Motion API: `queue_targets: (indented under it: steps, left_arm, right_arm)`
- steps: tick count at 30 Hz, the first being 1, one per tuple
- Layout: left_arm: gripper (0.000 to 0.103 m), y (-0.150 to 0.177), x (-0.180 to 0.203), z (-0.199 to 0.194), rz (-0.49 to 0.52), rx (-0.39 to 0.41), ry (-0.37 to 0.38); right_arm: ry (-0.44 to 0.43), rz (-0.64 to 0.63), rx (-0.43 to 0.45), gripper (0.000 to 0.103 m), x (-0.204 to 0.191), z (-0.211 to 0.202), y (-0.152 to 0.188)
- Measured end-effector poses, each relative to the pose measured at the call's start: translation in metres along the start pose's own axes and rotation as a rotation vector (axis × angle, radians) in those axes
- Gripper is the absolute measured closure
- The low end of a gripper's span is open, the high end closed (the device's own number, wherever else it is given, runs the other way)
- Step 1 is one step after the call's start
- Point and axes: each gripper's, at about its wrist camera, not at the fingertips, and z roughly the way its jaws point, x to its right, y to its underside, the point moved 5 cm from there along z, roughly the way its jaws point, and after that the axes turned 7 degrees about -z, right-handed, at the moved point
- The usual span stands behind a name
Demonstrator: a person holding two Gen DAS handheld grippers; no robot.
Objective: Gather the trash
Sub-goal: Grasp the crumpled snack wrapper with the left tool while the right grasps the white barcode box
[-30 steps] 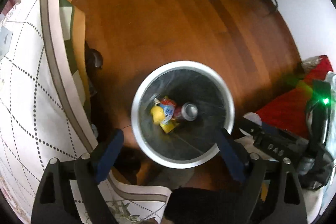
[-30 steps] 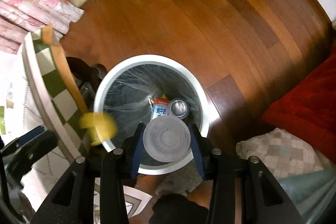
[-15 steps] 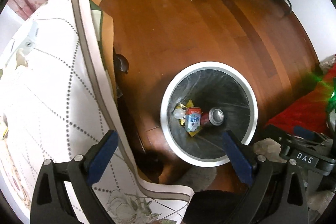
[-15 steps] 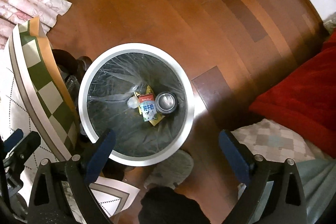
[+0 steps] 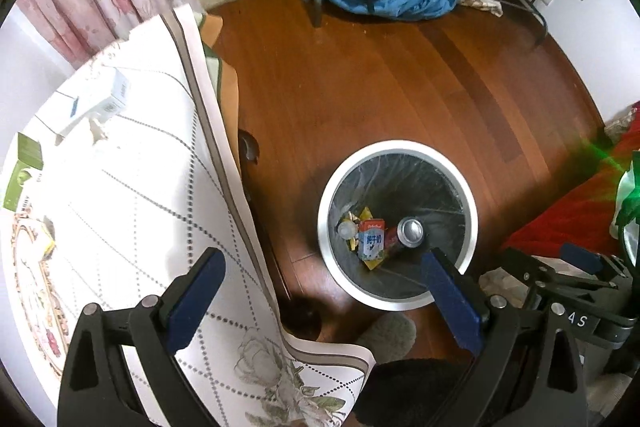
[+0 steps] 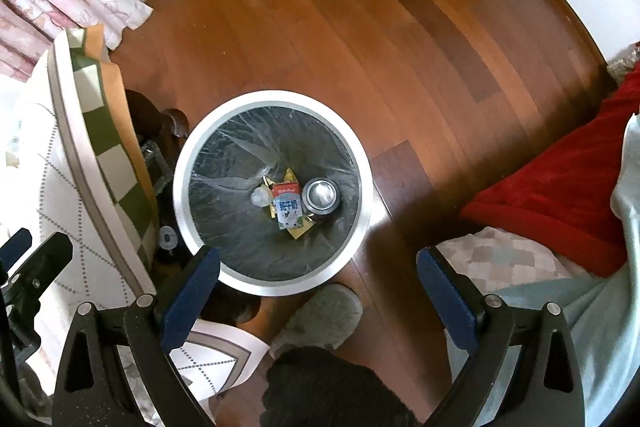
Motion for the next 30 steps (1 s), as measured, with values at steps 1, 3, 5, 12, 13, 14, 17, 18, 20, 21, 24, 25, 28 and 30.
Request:
queue_targets:
  steps: [1,3,5,12,13,14,17,18,20,21,24,25,28,30]
  left_arm:
    - [0.002,0.000,0.000,-0.006,0.000,0.011,0.000]
    - [0.002,-0.001,-0.001,-0.019,-0.001,0.037,0.001]
    - [0.002,-0.001,-0.003,-0.032,-0.007,0.060,0.009]
    - [0.002,-0.006,-0.026,-0.090,-0.073,0.153,0.009]
    - [0.002,-0.009,-0.032,-0.097,-0.086,0.164,0.003]
    - [0.002,-0.010,-0.041,-0.105,-0.104,0.182,-0.001]
    - [0.002,-0.015,-0.080,-0.129,-0.173,0.235,-0.009]
    - [0.002,-0.016,-0.097,-0.136,-0.198,0.253,-0.026]
    - [0.002,-0.015,-0.132,-0.144,-0.248,0.278,-0.070]
    - [0.002,-0.013,-0.156,-0.145,-0.279,0.289,-0.106]
    - [0.002,0.000,-0.220,-0.135,-0.365,0.279,-0.223]
    - [0.002,0.005,-0.238,-0.129,-0.396,0.267,-0.246]
    - [0.002,0.027,-0.292,-0.099,-0.493,0.206,-0.306]
    - [0.002,0.040,-0.321,-0.077,-0.536,0.163,-0.323]
  right_arm:
    - [-0.001,-0.001,0.008,0.003,-0.001,-0.005,0.001]
    - [-0.005,-0.002,0.031,0.003,-0.004,-0.020,0.003]
    - [-0.012,-0.003,0.053,0.003,-0.006,-0.034,0.004]
    - [-0.055,-0.012,0.154,0.003,-0.023,-0.098,0.007]
    - [-0.064,-0.019,0.172,0.003,-0.029,-0.110,0.006]
    - [-0.077,-0.031,0.192,0.003,-0.038,-0.122,0.005]
    - [-0.105,-0.074,0.233,0.003,-0.066,-0.145,-0.002]
    - [-0.121,-0.106,0.244,0.003,-0.083,-0.153,-0.006]
    - [-0.141,-0.167,0.256,0.003,-0.113,-0.162,-0.012]
    - [-0.155,-0.214,0.260,0.003,-0.135,-0.164,-0.016]
    - [-0.185,-0.368,0.248,0.003,-0.208,-0.159,-0.027]
    - [-0.189,-0.423,0.236,0.003,-0.230,-0.154,-0.030]
    - [-0.178,-0.623,0.180,0.003,-0.311,-0.129,-0.036]
    - [-0.139,-0.781,0.127,0.003,-0.367,-0.103,-0.040]
